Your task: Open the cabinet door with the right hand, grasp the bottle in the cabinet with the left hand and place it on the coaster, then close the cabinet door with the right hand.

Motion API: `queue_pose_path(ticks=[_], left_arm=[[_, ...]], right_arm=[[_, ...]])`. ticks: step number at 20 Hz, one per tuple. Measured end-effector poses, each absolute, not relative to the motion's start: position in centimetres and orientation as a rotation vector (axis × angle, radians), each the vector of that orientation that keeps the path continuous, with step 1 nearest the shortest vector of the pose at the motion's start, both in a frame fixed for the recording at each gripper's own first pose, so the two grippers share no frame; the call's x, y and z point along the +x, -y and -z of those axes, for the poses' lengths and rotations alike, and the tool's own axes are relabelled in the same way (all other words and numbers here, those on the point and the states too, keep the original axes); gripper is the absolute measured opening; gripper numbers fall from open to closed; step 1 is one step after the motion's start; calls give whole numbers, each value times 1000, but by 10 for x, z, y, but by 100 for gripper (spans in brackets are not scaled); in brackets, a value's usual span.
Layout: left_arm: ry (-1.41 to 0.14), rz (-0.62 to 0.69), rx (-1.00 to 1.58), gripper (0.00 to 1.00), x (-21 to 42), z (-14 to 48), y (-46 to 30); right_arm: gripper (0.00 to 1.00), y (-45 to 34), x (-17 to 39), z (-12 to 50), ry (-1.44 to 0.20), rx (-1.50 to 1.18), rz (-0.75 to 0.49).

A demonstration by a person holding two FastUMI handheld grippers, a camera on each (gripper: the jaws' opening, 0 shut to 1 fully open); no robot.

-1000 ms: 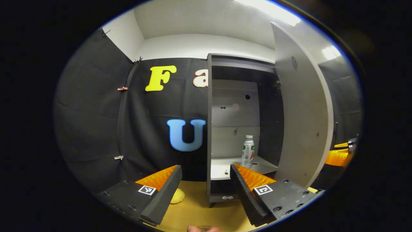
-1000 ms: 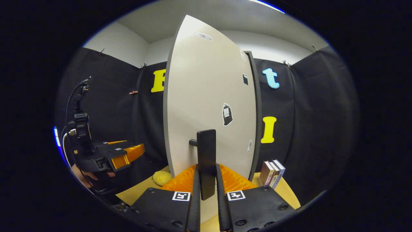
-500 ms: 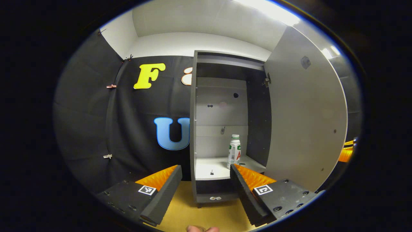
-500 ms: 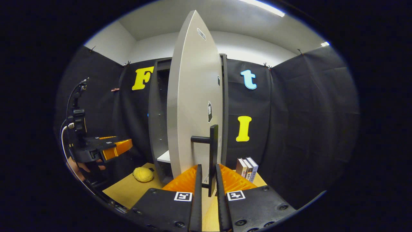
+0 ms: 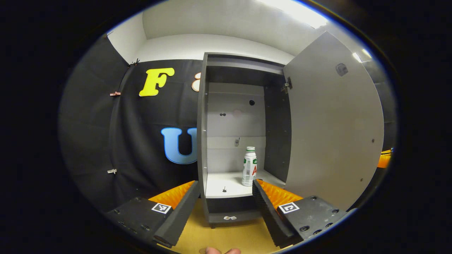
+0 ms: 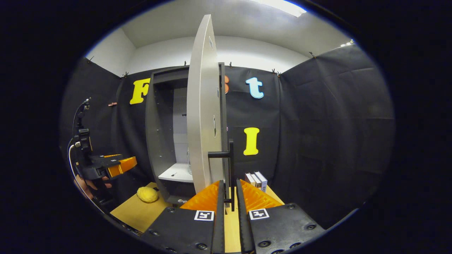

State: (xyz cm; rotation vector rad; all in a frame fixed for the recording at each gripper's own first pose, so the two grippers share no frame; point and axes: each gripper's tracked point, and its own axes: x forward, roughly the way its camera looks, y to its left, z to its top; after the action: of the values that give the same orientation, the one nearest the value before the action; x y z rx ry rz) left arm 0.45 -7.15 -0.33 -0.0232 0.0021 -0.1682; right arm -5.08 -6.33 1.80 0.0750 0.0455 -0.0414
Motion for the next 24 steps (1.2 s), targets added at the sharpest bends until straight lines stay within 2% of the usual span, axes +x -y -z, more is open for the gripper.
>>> queue_pose_path(ticks=[4,8,9,12,15,19,20,21,22,24], left_arm=[[9,201,-22,94,14,-3,86],[4,240,-28,96,28,-2,102],[4,247,-28,94,33,-2,105],[9,280,-31,92,53,0,121],[25,307,-34,94,83,-1,141],[52,335,-35,94,133,3,176],[51,342,-35,92,149,6,184],[54,348,-34,94,168,9,192],[47,346,-32,95,188,13,196],[10,318,-18,95,218,31,201]], right_arm=[[21,77,-57,-23,-29,91,109],[21,70,-67,-27,-37,97,85],[21,71,-72,-28,-38,85,88],[21,52,-84,-33,-44,104,45],[22,31,-92,-30,-63,137,-17],[60,6,-89,-26,-59,99,-62],[76,2,-87,-26,-54,87,-72],[77,-2,-84,-27,-51,82,-85],[96,-6,-83,-24,-51,84,-94],[99,-15,-76,-30,-42,101,-115]])
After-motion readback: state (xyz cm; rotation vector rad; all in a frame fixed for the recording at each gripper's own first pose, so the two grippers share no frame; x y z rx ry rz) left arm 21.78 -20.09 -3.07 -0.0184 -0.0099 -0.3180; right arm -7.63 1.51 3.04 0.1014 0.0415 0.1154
